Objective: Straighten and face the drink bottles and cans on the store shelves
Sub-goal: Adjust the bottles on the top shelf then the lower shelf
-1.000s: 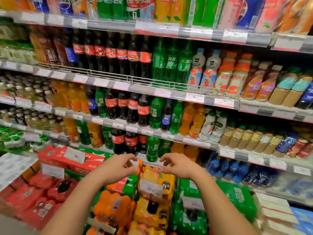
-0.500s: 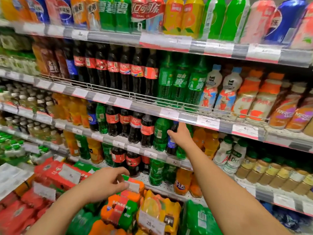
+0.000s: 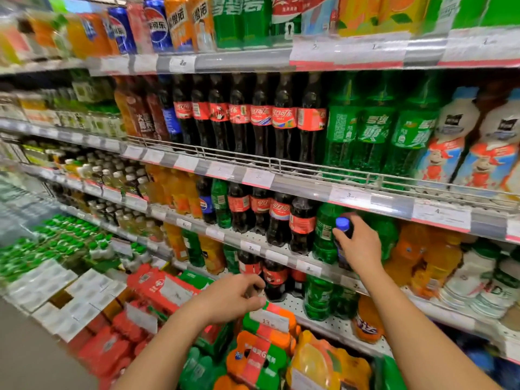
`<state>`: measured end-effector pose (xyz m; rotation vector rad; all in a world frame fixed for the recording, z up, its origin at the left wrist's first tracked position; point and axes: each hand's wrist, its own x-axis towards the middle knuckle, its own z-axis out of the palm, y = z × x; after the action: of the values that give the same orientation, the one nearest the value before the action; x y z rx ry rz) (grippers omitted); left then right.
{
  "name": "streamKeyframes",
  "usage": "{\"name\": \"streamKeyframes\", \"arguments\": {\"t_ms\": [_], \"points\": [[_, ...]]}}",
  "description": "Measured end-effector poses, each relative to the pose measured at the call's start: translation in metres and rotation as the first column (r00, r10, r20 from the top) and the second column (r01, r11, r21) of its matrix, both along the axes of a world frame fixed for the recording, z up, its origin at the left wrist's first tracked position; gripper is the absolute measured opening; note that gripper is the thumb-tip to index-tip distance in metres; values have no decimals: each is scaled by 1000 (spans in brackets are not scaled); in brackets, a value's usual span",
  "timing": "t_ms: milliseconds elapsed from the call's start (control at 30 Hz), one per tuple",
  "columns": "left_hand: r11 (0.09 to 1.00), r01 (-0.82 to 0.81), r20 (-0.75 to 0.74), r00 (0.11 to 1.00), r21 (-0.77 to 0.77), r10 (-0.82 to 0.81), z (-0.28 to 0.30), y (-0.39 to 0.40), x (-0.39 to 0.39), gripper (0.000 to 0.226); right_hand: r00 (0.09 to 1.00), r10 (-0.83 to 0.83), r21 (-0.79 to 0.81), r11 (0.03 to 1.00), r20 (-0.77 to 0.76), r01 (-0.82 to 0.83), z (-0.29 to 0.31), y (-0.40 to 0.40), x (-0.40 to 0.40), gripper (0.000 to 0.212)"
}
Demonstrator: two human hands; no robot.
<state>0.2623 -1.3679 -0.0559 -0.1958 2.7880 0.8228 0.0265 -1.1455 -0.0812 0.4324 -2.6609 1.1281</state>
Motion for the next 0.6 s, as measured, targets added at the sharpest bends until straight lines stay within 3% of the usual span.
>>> {"name": "streamKeyframes", "arguments": {"t_ms": [100, 267, 533, 600], "points": [[999, 24, -36, 999, 49, -22, 1, -20, -16, 43, 1000, 6, 72, 997, -24, -4, -3, -7, 6, 32], [999, 17, -71, 997, 38, -14, -1, -72, -54, 43, 999, -50, 60, 997, -14, 51, -11, -6, -3, 43], [970, -235, -269, 940, -60, 211, 3, -179, -129, 66, 995, -94, -71, 993, -40, 91, -19, -9, 9, 25], [956, -290, -337, 904, -35, 262, 7, -200, -147, 60, 991, -133, -112, 985, -36, 128, -17, -7, 15, 21]]}}
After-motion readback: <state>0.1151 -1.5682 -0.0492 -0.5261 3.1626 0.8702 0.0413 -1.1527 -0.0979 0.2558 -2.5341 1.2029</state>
